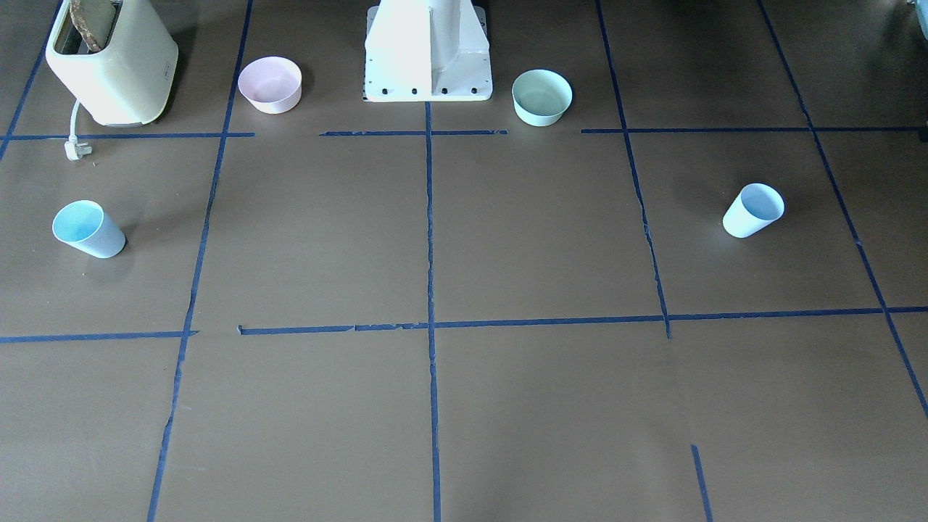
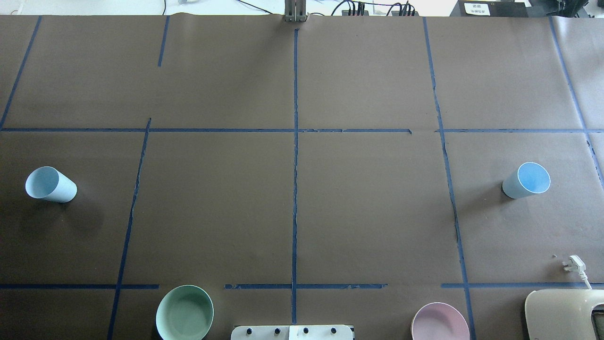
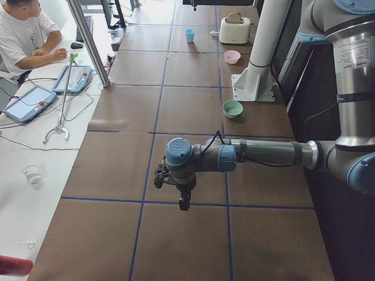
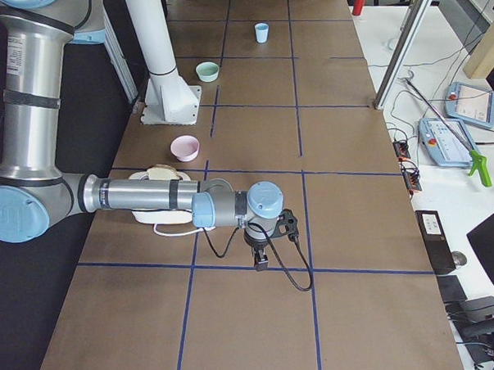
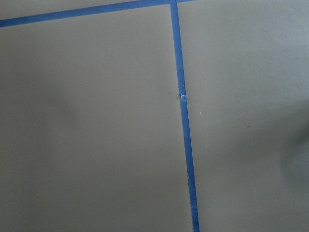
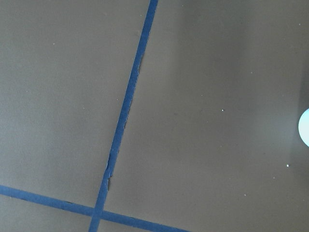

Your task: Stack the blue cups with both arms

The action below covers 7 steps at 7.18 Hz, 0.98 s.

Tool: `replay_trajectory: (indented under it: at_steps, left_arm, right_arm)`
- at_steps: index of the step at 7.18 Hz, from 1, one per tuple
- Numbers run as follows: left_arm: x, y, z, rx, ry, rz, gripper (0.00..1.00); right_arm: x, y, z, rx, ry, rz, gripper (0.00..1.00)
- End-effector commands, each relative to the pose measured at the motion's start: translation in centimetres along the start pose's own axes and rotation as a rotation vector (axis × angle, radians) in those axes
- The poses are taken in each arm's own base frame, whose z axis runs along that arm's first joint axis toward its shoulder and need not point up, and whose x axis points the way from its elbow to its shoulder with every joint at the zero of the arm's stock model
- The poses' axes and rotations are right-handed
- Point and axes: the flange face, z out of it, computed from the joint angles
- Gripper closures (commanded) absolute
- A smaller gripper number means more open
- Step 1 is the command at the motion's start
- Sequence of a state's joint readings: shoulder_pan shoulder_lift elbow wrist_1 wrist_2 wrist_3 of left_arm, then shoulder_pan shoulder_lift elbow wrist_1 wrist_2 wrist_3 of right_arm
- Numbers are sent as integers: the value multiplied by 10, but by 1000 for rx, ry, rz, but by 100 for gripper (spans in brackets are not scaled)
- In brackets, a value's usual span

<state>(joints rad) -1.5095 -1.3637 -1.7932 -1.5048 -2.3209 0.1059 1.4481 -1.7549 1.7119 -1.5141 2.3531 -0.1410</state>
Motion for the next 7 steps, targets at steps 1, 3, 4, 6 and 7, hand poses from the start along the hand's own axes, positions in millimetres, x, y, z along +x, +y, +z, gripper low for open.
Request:
replay_trajectory:
  at_steps: [1, 3, 4, 6, 7]
  left_arm:
    - [1, -1, 0, 0, -2, 2, 0]
    - [2, 3, 1, -4, 2, 2, 0]
    - [6, -2, 2, -6, -2, 12, 0]
    - [34, -48, -32, 71, -4, 77, 0]
    - [46, -65, -46, 120, -13, 121, 0]
  right_arm:
    - [0, 0, 0, 0, 0, 0, 0]
    - [0, 0, 0, 0, 0, 0, 0]
    - [0, 0, 0, 0, 0, 1, 0]
    - [-1, -2, -1, 2, 0, -3, 0]
    - [-2, -3, -2, 16, 2, -15, 0]
